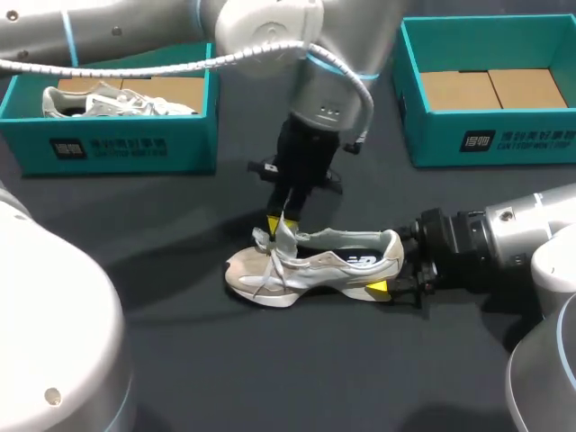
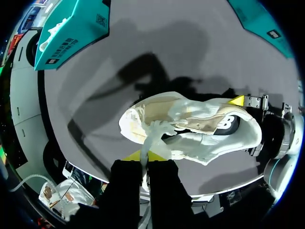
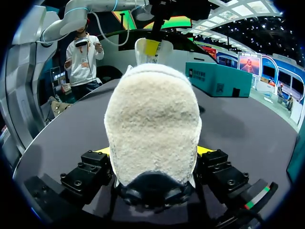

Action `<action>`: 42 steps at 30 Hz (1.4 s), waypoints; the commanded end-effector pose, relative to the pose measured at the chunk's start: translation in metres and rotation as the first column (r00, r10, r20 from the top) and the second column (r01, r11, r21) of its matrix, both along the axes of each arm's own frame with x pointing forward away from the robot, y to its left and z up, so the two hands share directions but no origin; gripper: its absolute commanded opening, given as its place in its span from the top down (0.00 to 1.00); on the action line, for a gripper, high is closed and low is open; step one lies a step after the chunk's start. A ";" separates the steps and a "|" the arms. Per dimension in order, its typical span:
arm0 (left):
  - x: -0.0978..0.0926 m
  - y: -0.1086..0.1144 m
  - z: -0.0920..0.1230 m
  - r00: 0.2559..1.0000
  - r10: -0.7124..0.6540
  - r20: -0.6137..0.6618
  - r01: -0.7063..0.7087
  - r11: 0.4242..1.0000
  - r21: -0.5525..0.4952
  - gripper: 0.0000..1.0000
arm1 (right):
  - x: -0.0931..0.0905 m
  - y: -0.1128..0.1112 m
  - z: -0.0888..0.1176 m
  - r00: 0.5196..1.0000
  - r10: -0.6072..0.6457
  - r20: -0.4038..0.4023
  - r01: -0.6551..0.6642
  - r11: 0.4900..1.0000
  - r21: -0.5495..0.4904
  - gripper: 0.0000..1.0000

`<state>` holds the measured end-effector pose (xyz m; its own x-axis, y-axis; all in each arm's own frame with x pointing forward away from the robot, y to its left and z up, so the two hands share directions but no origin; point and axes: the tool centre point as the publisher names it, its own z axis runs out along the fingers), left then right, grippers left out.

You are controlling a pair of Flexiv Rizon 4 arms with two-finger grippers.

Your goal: Take the shoe out of the shoebox, open the shoe tongue, remove and reinsert the insole, then place the shoe into the shoebox

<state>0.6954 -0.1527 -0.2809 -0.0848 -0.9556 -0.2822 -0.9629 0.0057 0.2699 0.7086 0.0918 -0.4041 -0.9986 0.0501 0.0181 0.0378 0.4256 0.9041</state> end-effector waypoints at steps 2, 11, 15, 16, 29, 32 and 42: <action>-0.007 0.040 -0.006 0.998 0.052 0.020 -0.045 0.971 -0.236 1.00 | 0.000 0.001 -0.002 1.000 0.000 0.000 0.000 1.000 -0.003 1.00; -0.009 0.055 -0.034 0.998 0.056 0.019 -0.052 0.984 -0.168 1.00 | 0.000 0.001 -0.002 1.000 0.000 0.000 0.000 1.000 -0.003 1.00; -0.008 0.059 -0.046 0.998 0.059 0.030 -0.055 0.991 -0.120 1.00 | 0.000 0.001 -0.002 1.000 0.000 0.000 0.000 1.000 -0.003 1.00; -0.008 0.060 -0.049 0.998 0.057 0.029 -0.054 0.993 -0.109 1.00 | 0.000 0.001 -0.002 1.000 0.000 0.000 0.000 1.000 -0.003 1.00; -0.006 0.080 -0.054 0.997 0.035 0.065 -0.034 0.999 -0.024 0.53 | 0.000 0.001 -0.002 1.000 0.000 0.000 0.000 1.000 -0.003 1.00; -0.006 0.085 -0.053 0.997 0.013 0.079 -0.013 1.000 0.000 0.44 | 0.000 0.001 -0.002 1.000 0.000 0.000 0.000 1.000 -0.003 1.00; -0.005 0.088 -0.035 0.994 -0.005 0.112 0.008 1.000 -0.027 0.33 | 0.000 0.001 -0.002 1.000 0.000 0.000 0.000 1.000 -0.003 1.00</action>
